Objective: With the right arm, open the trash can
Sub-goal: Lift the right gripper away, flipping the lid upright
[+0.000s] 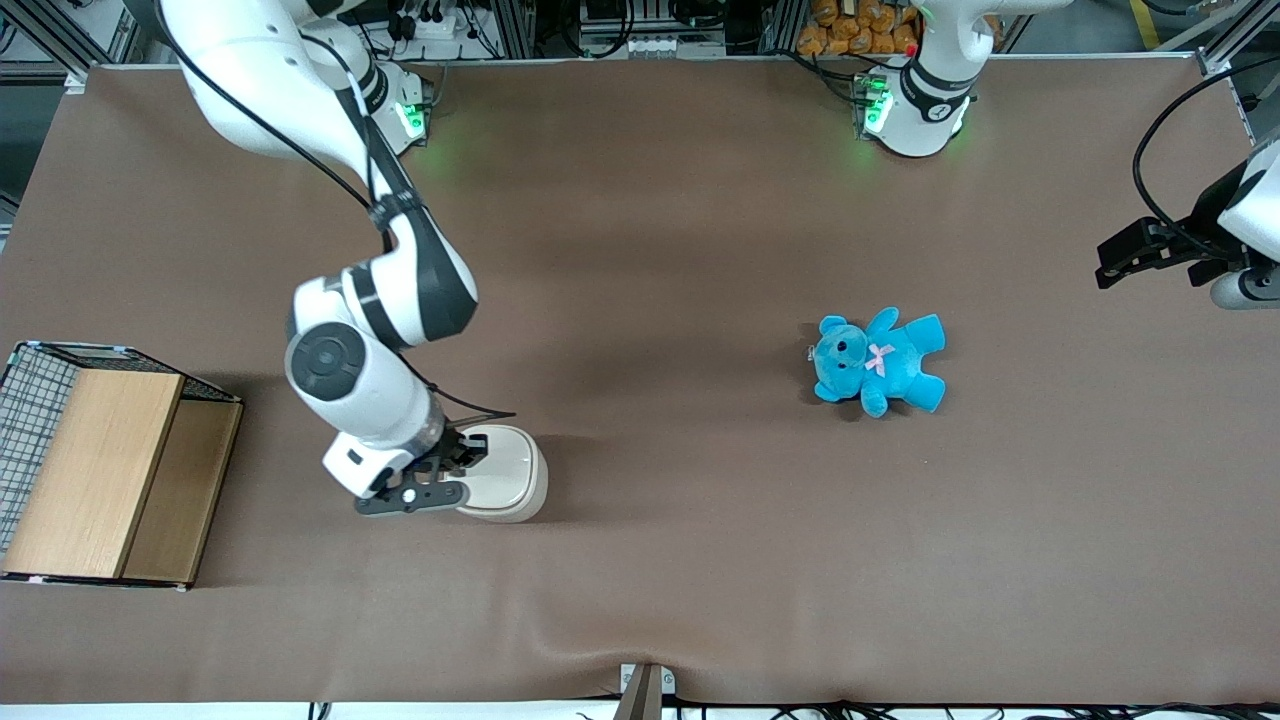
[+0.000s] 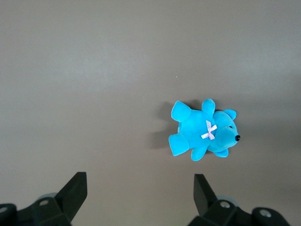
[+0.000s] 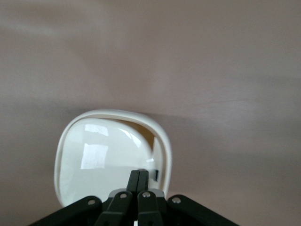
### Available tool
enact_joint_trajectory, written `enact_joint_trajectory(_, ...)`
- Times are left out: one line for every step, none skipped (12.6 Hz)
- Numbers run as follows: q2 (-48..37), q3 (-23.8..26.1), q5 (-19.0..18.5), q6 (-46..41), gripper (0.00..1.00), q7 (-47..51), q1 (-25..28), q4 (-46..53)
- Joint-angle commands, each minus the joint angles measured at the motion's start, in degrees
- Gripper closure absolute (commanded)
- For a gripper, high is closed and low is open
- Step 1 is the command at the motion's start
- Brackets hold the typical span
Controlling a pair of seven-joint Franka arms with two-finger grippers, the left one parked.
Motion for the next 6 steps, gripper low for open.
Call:
enact_joint_trajectory(-7.3,0.3,0.9,-6.9,1.00,0.0,-3.5,-1.2)
enact_joint_trajectory(-9.1,0.3,1.0,-10.0,0.85,-0.3,-5.1,-1.2)
enact_joint_trajectory(-11.0,0.4,1.0,-12.8,0.58,-0.5,-6.8,-1.2)
enact_joint_trajectory(-12.9,0.4,1.0,-15.7,0.29,-1.1,-7.8,-1.2)
enact_joint_trajectory(-14.8,0.4,1.1,-18.0,0.00,-1.2,-9.1,-1.2)
enact_joint_trajectory(-16.9,0.4,1.0,-20.4,0.00,-1.3,-10.6,-1.3)
